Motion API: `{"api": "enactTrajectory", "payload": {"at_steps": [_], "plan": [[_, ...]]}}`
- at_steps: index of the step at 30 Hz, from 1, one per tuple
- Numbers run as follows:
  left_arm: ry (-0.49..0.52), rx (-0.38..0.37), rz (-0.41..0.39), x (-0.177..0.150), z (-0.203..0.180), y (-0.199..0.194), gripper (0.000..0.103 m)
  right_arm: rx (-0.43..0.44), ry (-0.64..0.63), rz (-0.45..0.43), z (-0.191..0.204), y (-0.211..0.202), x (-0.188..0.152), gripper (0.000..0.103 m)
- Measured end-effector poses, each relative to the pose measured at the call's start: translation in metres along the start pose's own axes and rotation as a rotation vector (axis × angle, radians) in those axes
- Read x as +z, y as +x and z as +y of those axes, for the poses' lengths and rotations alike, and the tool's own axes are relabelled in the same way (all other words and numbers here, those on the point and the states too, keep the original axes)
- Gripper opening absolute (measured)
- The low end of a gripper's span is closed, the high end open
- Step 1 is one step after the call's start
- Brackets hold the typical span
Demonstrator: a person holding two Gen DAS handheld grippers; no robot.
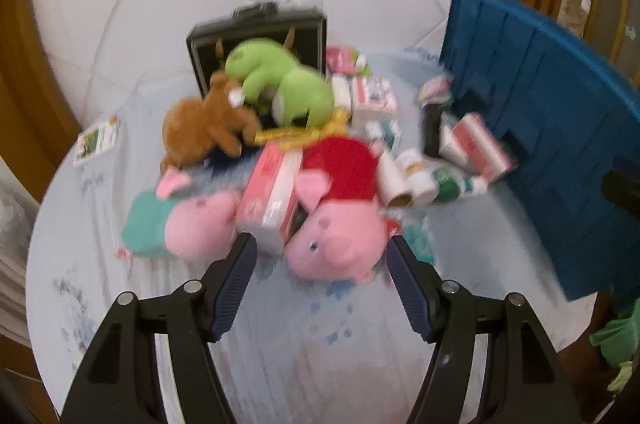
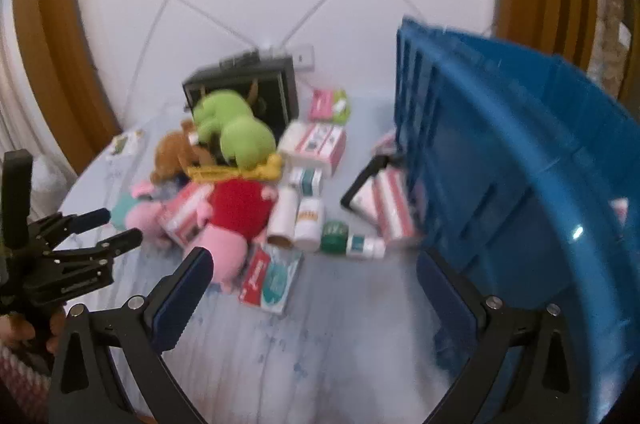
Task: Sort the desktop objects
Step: 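Move both grippers back over the pile on the table, then grasp the pink pig plush with left gripper while right grasps the Tylenol Cold box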
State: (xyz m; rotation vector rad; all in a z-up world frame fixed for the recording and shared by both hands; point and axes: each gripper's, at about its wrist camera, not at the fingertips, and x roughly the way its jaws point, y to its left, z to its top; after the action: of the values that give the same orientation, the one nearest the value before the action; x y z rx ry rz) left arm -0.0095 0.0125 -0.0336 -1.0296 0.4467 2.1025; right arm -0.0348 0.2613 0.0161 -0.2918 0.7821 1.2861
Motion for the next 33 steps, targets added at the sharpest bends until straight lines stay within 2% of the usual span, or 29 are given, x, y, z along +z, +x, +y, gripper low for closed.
{"api": "enactTrajectory", "payload": {"at_steps": [5,9,16,23,25,27,28,29,32,33], "plan": [[-0.052,0.006,0.093,-0.021,0.03,0.033,0.067,-0.01,0.022,0.093,0.0,0.038,-0.014,0.103],[-0.073,0.001,0.108,-0.02,0.038,0.048,0.067,-0.029,0.052,0.149,-0.004,0.062,-0.021,0.103],[-0.022,-0.052,0.149,-0.005,0.012,0.082,0.067,-0.053,0.115,0.23,-0.014,0.104,-0.029,0.103],[0.049,-0.048,0.202,0.024,-0.024,0.13,0.067,-0.085,0.163,0.294,-0.025,0.134,-0.032,0.103],[0.054,-0.047,0.234,0.031,-0.029,0.147,0.067,-0.087,0.181,0.317,-0.028,0.141,-0.033,0.103],[0.045,-0.078,0.267,0.037,-0.031,0.165,0.067,-0.092,0.196,0.344,-0.03,0.151,-0.035,0.103],[0.046,-0.068,0.277,0.041,-0.033,0.175,0.073,-0.094,0.2,0.36,-0.031,0.157,-0.035,0.103],[0.052,-0.061,0.282,0.042,-0.034,0.181,0.074,-0.095,0.201,0.37,-0.031,0.161,-0.036,0.103],[0.055,-0.06,0.298,0.042,-0.032,0.196,0.073,-0.096,0.2,0.413,-0.028,0.178,-0.037,0.103],[0.061,-0.066,0.295,0.041,-0.031,0.193,0.07,-0.094,0.198,0.426,-0.026,0.183,-0.037,0.103]]}}
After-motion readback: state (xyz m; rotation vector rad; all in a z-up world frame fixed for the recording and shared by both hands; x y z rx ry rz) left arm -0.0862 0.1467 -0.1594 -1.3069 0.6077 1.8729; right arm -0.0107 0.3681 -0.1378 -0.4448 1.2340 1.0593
